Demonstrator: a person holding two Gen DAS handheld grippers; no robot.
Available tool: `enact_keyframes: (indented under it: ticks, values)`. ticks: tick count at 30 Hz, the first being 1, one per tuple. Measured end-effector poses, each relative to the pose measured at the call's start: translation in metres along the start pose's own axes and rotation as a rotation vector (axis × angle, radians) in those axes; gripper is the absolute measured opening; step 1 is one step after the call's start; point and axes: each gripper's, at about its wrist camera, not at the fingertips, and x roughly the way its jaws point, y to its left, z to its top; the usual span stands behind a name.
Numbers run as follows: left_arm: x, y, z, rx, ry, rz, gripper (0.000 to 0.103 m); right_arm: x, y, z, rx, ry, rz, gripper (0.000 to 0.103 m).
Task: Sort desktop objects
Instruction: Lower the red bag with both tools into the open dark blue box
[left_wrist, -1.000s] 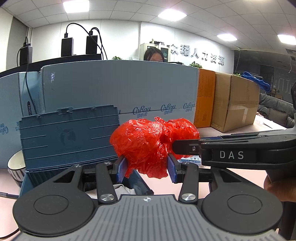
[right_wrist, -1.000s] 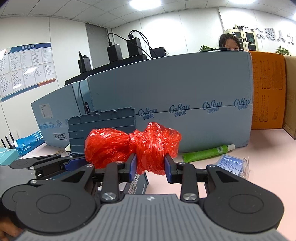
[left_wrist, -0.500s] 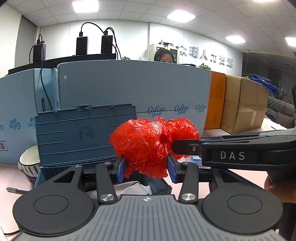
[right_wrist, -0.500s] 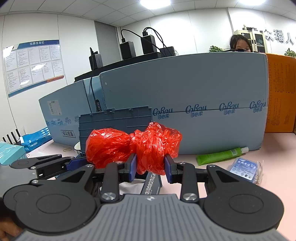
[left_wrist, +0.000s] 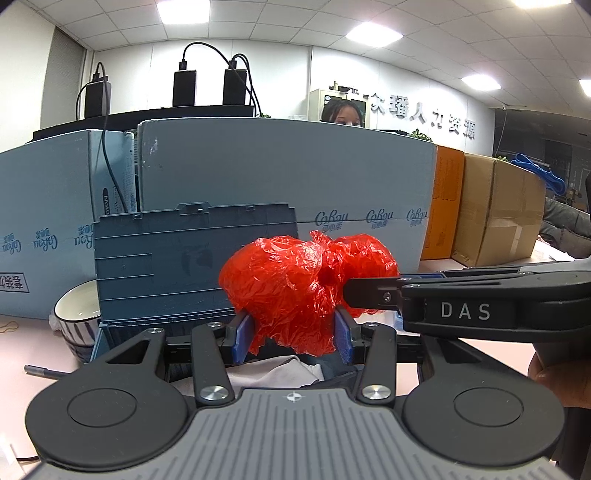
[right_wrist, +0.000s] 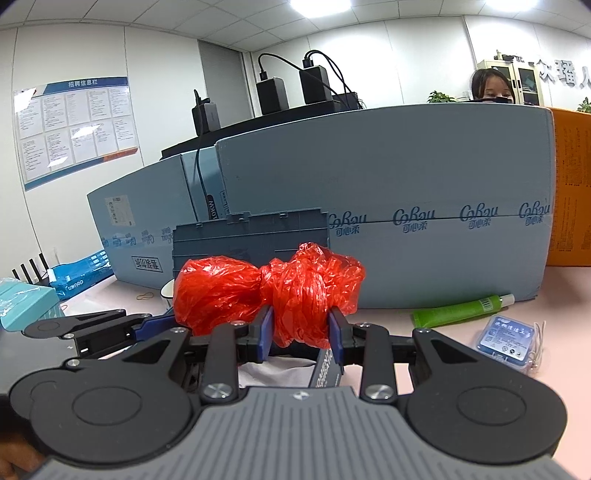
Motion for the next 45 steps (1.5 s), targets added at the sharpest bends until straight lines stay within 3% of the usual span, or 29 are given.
enact_keyframes:
  ticks: [21,45]
  values:
    - [-0.003,0.026,-0.001,-0.006,0.006,0.087,0.039,0.026,0.023,0.003,-0.022,0.019,0.065,0.035]
    - [-0.016,0.051,-0.001,-0.015,-0.023,0.121,0.039,0.038,0.045,0.007,-0.023,0.013,0.106,0.035]
